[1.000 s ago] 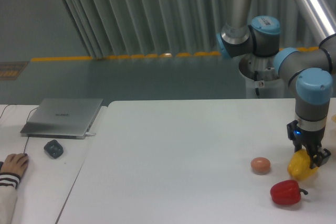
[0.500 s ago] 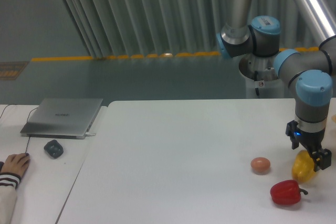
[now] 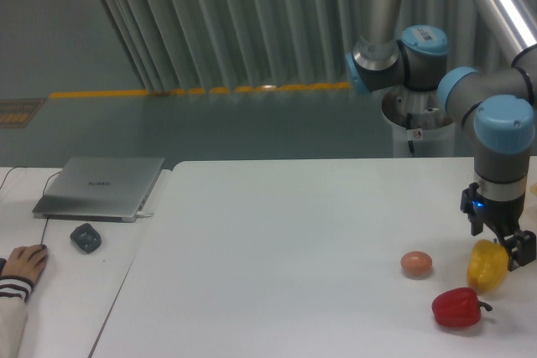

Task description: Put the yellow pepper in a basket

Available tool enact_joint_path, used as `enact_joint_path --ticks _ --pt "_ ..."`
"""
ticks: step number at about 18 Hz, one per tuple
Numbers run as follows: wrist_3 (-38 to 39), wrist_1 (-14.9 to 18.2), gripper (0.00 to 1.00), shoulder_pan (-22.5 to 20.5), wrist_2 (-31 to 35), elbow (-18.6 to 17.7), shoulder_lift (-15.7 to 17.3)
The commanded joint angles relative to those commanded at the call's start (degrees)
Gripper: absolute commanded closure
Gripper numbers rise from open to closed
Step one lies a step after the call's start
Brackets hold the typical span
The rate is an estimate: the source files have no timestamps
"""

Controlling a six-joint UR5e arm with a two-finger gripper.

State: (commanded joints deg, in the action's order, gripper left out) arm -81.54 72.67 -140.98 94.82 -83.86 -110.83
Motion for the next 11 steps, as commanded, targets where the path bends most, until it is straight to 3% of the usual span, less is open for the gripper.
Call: enact_joint_path --ticks 5,11 --pt "-11.7 1.5 0.0 0.1 3.4 -0.1 1.8" --pt "-12.6 1.5 0.0 0.0 3.2 -0.5 2.5"
